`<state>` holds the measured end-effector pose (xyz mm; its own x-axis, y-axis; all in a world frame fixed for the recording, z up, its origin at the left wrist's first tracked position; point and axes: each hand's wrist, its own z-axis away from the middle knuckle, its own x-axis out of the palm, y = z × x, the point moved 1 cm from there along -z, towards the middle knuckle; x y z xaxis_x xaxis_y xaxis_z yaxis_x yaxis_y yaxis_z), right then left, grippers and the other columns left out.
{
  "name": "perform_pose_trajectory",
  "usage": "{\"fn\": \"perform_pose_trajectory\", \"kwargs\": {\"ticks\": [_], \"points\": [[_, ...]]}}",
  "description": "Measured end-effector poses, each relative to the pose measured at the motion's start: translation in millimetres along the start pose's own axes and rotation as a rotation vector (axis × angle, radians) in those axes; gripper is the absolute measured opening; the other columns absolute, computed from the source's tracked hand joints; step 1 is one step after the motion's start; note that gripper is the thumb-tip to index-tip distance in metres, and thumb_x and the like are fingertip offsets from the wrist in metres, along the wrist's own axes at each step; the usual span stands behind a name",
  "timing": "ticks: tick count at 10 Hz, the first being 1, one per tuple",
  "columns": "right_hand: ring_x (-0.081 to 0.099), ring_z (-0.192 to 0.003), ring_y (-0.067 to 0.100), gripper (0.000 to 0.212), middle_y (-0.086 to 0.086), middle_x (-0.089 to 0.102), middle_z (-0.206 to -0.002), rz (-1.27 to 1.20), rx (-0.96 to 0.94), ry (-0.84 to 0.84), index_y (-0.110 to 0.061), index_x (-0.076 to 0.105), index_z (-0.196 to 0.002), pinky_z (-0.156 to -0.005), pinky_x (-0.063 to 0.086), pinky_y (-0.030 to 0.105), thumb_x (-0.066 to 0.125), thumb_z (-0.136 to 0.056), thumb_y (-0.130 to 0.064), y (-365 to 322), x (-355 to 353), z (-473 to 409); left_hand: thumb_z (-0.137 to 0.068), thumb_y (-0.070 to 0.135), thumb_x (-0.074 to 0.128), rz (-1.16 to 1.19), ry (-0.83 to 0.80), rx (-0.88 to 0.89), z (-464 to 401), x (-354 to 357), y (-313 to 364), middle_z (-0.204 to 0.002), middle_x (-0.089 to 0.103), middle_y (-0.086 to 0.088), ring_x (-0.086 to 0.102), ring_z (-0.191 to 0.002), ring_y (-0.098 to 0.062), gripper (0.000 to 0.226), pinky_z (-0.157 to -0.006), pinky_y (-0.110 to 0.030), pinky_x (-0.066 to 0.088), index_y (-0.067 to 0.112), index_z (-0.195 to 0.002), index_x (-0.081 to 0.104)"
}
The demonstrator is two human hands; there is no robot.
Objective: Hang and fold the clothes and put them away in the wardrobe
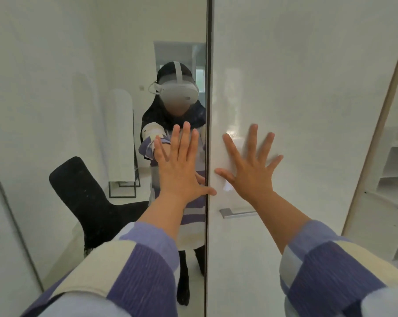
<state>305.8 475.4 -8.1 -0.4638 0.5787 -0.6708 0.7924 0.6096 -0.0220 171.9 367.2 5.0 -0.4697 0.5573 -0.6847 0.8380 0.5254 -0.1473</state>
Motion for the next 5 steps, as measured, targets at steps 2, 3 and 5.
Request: {"fn": "perform_pose_trajectory", "kwargs": {"ticks": [2, 3, 5], "points": [[-0.017, -0.140, 0.050, 0.090, 0.012, -0.020, -0.157, 0.016, 0.020, 0.021, -0.048, -0.016, -0.144, -0.099, 0.009, 0.078, 0.029, -0.074, -0.080, -1, 6, -7, -0.055, 0.085, 0.056, 0.023, -0.012, -0.069, 2, -2, 11, -0.151, -0.036, -0.011, -0.032, -0.139, -0.033, 0.143, -0.109, -0.067, -0.011, 0.012, -0.145, -0.027], [-0.016, -0.140, 0.051, 0.088, 0.013, -0.018, -0.158, 0.017, -0.002, 0.038, -0.047, -0.011, -0.146, -0.100, 0.007, 0.077, 0.032, -0.077, -0.079, 0, 3, 3, -0.053, 0.085, 0.058, 0.002, -0.022, -0.070, 5, -4, 13, -0.151, -0.037, -0.011, -0.032, -0.139, -0.034, 0.146, -0.109, -0.067, -0.011, 0.012, -0.145, -0.027], [-0.017, -0.146, 0.031, 0.064, 0.007, -0.017, -0.159, -0.223, -0.128, 0.029, -0.042, -0.005, -0.149, -0.112, 0.000, 0.066, 0.016, -0.093, -0.064, 13, -20, 53, -0.076, 0.072, 0.047, 0.103, 0.039, -0.082, 46, -8, 29, -0.156, -0.023, -0.013, -0.018, -0.145, -0.032, 0.115, -0.113, -0.063, -0.001, 0.007, -0.149, -0.013]]}}
